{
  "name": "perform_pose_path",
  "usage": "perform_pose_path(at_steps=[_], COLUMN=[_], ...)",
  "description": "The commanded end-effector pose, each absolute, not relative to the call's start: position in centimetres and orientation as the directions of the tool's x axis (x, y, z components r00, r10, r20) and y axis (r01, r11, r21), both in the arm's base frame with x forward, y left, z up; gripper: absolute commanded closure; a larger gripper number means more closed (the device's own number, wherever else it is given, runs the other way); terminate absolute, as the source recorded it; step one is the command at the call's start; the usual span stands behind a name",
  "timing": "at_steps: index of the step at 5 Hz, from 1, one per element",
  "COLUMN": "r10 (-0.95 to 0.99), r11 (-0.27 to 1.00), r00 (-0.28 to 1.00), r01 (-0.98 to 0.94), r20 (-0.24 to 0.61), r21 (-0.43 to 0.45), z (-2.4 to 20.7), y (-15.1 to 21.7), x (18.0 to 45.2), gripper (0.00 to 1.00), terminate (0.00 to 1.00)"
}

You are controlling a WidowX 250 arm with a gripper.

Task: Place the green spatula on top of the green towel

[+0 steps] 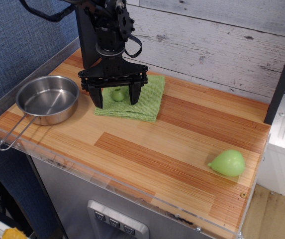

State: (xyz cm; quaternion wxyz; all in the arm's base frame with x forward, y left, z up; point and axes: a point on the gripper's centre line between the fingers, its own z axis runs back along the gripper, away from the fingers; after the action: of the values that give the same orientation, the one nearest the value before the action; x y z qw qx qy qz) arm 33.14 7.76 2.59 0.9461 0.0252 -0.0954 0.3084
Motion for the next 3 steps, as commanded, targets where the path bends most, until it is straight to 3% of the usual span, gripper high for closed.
perform_pose_path(at_steps=[1, 3], r10=[0.603, 0.505], r11=[0.790, 0.849], r00=[0.725, 0.697], r01=[-0.600, -0.508], r20=[0.334, 0.509], r21=[-0.123, -0.146], z=[9.8, 15.6], y=[7.9, 7.0], x=[32.1, 28.7], gripper=[0.00, 0.00], terminate=[0.00, 0.00])
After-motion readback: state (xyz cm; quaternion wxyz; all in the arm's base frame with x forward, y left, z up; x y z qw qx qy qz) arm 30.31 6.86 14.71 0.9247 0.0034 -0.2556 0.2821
